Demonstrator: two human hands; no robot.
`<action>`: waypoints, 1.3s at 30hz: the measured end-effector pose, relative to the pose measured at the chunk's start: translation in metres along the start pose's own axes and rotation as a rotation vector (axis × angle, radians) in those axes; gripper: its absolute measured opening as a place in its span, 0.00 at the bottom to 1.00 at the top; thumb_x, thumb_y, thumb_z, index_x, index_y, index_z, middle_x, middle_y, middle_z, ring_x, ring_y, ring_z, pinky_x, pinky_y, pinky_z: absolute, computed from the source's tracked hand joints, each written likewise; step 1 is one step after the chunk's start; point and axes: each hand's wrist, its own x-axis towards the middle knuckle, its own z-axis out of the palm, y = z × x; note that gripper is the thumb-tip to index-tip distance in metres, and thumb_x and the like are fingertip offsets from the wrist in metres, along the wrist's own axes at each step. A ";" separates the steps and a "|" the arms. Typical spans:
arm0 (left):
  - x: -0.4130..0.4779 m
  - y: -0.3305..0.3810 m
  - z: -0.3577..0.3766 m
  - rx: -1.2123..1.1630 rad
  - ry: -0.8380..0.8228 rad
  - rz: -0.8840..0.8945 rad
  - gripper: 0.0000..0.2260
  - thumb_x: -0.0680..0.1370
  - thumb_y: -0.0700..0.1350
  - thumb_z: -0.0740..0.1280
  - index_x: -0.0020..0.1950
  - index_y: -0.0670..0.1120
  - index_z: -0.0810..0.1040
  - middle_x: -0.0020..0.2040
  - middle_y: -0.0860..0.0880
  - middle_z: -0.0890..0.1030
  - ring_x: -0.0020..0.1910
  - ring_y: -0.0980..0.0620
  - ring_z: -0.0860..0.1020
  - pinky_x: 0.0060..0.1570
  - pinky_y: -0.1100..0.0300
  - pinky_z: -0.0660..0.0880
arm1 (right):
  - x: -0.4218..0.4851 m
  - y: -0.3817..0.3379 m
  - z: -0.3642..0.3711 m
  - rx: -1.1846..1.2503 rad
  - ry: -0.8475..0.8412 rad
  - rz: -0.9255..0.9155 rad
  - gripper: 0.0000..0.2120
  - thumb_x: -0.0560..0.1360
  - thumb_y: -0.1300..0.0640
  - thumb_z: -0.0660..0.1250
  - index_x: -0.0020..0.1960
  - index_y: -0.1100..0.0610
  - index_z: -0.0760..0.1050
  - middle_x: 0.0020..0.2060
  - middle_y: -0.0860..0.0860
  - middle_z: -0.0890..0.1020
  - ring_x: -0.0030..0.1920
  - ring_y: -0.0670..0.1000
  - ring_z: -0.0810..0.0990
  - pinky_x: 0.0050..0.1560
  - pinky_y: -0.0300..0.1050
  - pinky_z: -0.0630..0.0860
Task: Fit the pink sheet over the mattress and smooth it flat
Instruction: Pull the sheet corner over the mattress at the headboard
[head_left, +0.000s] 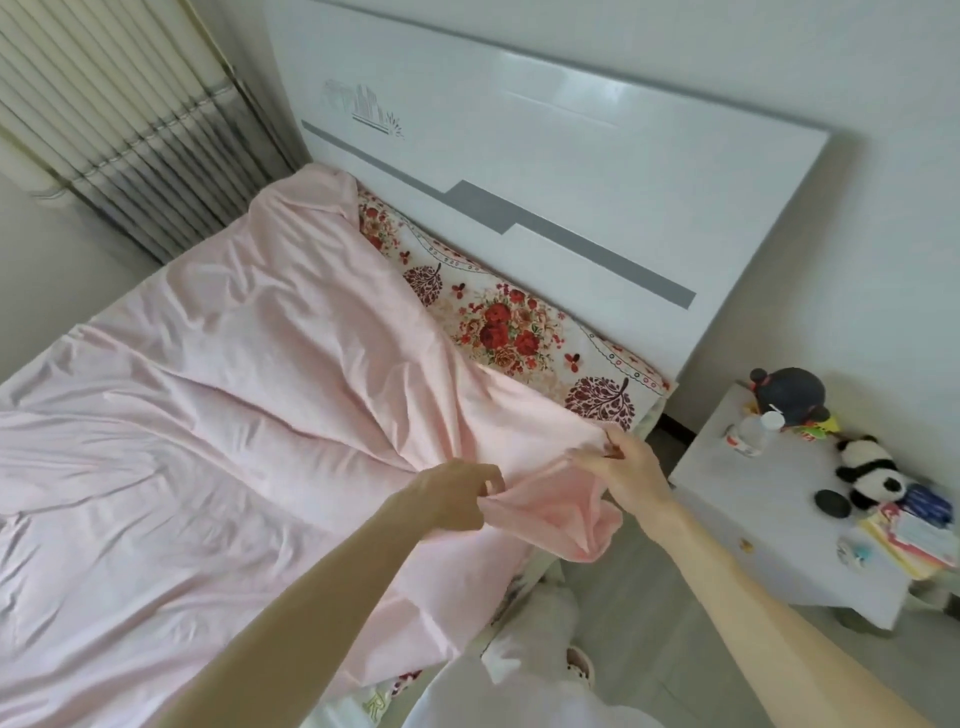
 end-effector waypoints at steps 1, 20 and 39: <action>0.011 0.000 -0.002 -0.113 -0.028 -0.035 0.20 0.72 0.41 0.64 0.61 0.56 0.75 0.57 0.55 0.79 0.55 0.52 0.77 0.54 0.52 0.77 | 0.001 -0.001 -0.007 -0.057 0.034 -0.069 0.14 0.70 0.51 0.76 0.53 0.53 0.80 0.46 0.49 0.81 0.47 0.48 0.79 0.46 0.41 0.72; 0.137 0.074 -0.113 0.237 0.570 0.496 0.04 0.75 0.46 0.64 0.46 0.48 0.77 0.40 0.48 0.80 0.42 0.44 0.78 0.46 0.55 0.67 | 0.084 -0.086 -0.049 -0.318 -0.354 0.274 0.18 0.72 0.44 0.74 0.59 0.45 0.74 0.56 0.46 0.81 0.56 0.47 0.80 0.54 0.42 0.76; 0.207 0.003 -0.203 0.442 0.334 0.227 0.06 0.78 0.44 0.62 0.53 0.47 0.73 0.50 0.48 0.78 0.49 0.45 0.79 0.42 0.55 0.73 | 0.124 -0.038 -0.094 -0.838 0.126 0.119 0.12 0.75 0.59 0.65 0.51 0.42 0.77 0.47 0.45 0.81 0.46 0.47 0.77 0.45 0.42 0.71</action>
